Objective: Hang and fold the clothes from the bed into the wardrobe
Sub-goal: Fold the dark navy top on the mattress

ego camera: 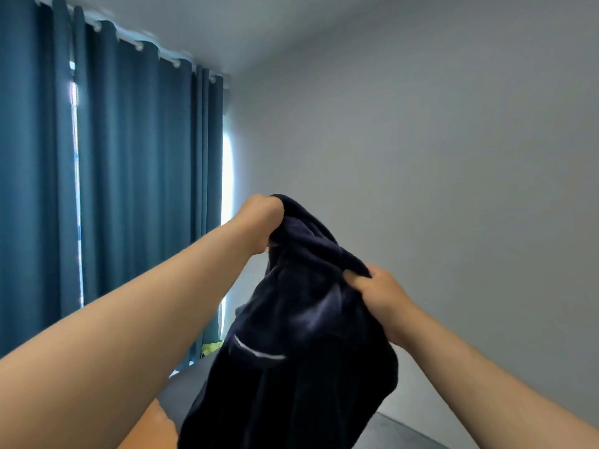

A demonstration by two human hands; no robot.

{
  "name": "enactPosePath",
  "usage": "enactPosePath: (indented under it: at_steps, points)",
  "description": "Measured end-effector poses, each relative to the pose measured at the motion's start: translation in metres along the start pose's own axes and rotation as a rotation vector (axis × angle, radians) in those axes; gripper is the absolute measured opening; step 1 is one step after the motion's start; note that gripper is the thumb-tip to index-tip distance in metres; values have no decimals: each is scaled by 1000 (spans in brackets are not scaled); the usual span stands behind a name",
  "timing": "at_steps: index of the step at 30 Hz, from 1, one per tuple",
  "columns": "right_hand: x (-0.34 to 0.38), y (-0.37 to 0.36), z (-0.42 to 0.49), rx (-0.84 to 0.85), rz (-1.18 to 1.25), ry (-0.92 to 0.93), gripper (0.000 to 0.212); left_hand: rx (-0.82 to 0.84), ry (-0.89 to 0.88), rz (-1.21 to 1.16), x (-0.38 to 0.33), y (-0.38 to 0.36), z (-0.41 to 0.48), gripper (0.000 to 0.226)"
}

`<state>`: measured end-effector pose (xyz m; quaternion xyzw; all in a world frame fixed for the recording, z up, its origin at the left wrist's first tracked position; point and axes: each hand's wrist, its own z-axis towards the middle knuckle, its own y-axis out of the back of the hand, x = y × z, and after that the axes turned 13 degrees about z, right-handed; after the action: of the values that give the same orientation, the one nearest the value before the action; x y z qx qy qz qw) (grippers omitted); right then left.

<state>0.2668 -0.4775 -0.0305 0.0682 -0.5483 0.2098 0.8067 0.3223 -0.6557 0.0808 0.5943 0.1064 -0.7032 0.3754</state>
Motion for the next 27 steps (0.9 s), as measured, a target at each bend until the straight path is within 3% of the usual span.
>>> enactPosePath:
  at_steps: [2, 5, 7, 11, 13, 17, 19, 21, 22, 24, 25, 27]
  points:
    - [7, 6, 9, -131, -34, 56, 15, -100, -142, 563, 4, 4, -3, 26]
    - [17, 11, 18, -203, -133, 129, 21, -110, -170, 933, 8, 9, -9, 15]
    - [20, 10, 24, -248, -126, 146, 21, 11, -107, 864, 10, 15, -6, 19]
    - [21, 8, 34, -266, -116, 143, 21, 208, 229, -88, 8, 29, 5, 13]
    - [24, 9, 38, -252, -119, 140, 19, 216, 219, -259, 10, 29, 14, 15]
    - [32, 16, 46, -292, -218, 151, 22, 186, 43, -203, 4, 24, 17, 17]
    - [34, 23, 47, -307, -381, 165, 22, 209, -7, -114, 0, 21, 13, 24]
    - [34, 25, 41, -240, -582, 224, 17, 267, -34, -98, -6, 17, 10, 29]
    - [34, 23, 37, -150, -614, 278, 29, 310, -46, -115, -9, 14, 6, 30]
    - [35, 8, 28, 87, -412, 246, 63, 428, -90, -109, -15, 8, -4, 30]
    - [36, 0, 25, 176, -285, 194, 70, 491, -120, -82, -17, 3, -9, 30]
    - [38, -12, 28, 231, -155, 159, 46, 530, -195, -30, -16, -5, -17, 34]
